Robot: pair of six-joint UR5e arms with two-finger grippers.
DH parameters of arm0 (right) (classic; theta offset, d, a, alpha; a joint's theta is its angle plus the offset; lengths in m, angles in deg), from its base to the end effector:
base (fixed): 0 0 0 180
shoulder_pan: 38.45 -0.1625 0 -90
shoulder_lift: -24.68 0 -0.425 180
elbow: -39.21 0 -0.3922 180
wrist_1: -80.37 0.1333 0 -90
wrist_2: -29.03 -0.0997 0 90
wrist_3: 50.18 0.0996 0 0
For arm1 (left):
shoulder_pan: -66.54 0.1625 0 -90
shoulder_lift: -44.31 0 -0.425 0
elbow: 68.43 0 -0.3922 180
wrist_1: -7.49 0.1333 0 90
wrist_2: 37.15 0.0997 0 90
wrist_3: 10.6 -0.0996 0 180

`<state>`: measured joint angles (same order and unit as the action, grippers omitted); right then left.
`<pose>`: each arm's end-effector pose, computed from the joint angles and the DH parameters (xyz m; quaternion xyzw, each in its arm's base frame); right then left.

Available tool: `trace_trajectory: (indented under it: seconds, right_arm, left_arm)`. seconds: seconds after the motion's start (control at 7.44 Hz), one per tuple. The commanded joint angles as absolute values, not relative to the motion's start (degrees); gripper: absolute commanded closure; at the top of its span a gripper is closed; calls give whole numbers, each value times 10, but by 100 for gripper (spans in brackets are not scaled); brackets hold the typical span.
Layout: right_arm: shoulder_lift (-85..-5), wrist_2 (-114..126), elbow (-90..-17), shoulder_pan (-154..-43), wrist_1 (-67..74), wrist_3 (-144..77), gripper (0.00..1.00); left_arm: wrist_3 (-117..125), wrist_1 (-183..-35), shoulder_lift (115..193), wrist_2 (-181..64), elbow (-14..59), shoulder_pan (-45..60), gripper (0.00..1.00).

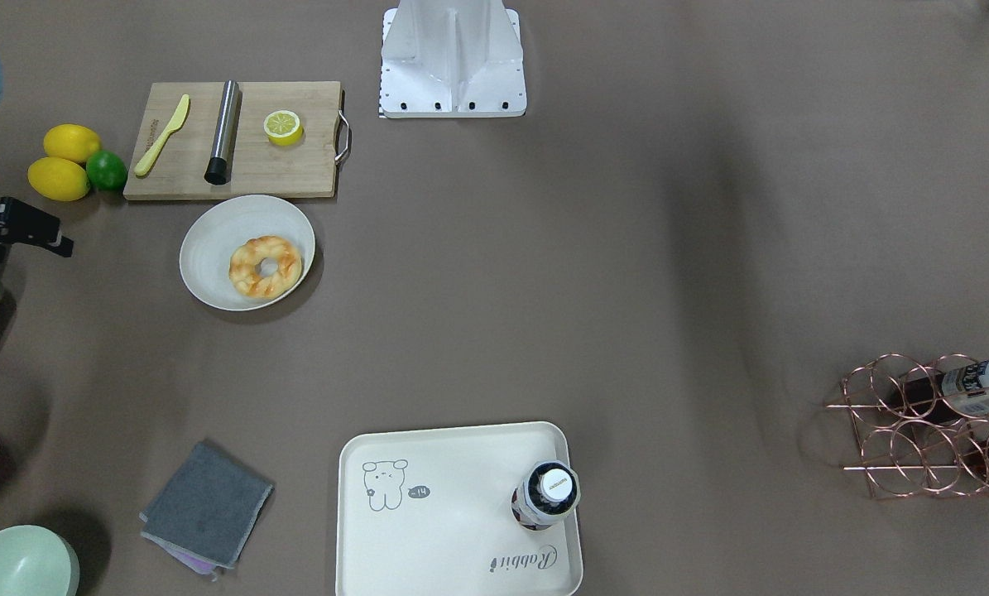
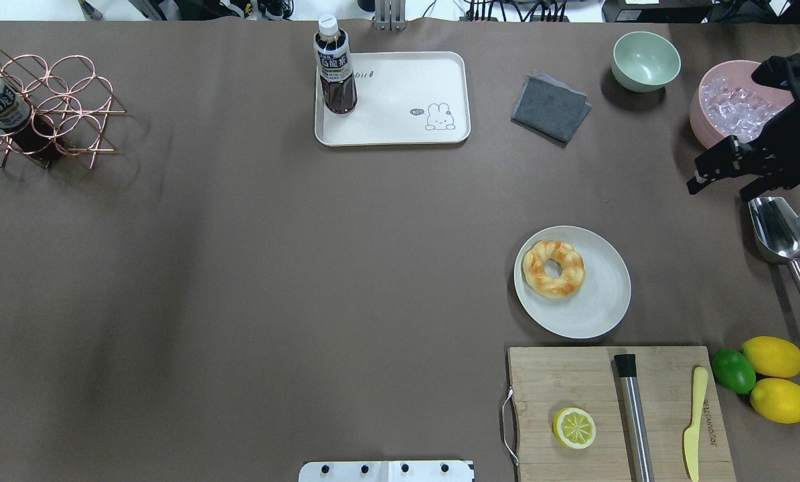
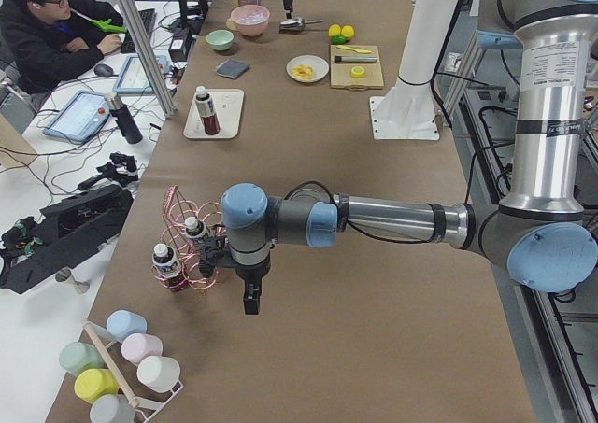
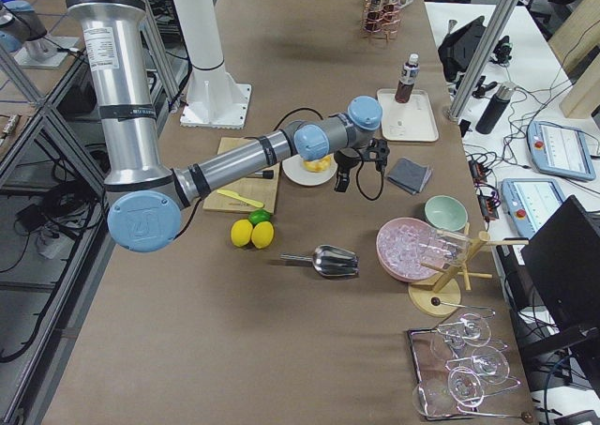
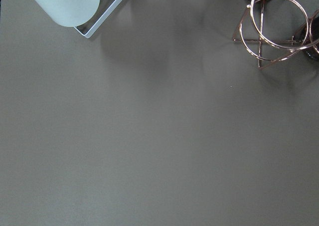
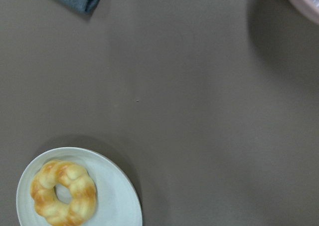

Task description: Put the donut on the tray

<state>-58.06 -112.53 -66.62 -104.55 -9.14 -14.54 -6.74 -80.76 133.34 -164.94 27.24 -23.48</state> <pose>-0.1644 -0.5075 0.4471 -0.0517 -0.4609 0.0018 0.8859 -0.0724 -0.4873 0.6288 0.0135 0.3244 -0.0237 0.9455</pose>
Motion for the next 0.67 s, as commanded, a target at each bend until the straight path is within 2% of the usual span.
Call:
trace_trajectory:
  seconds: [0.0, 0.27, 0.54]
  right_arm:
    - [-636, -1062, -663, -955, 122, 47, 0]
    - [-663, -1032, -611, -909, 254, 78, 0]
    - [-659, -988, -588, -861, 281, 97, 0]
  left_arm:
    - [-67, -808, 1333, -1649, 273, -230, 2]
    - [-67, -808, 1333, -1649, 272, -228, 2]
    - [-67, -808, 1333, -1649, 271, -228, 2]
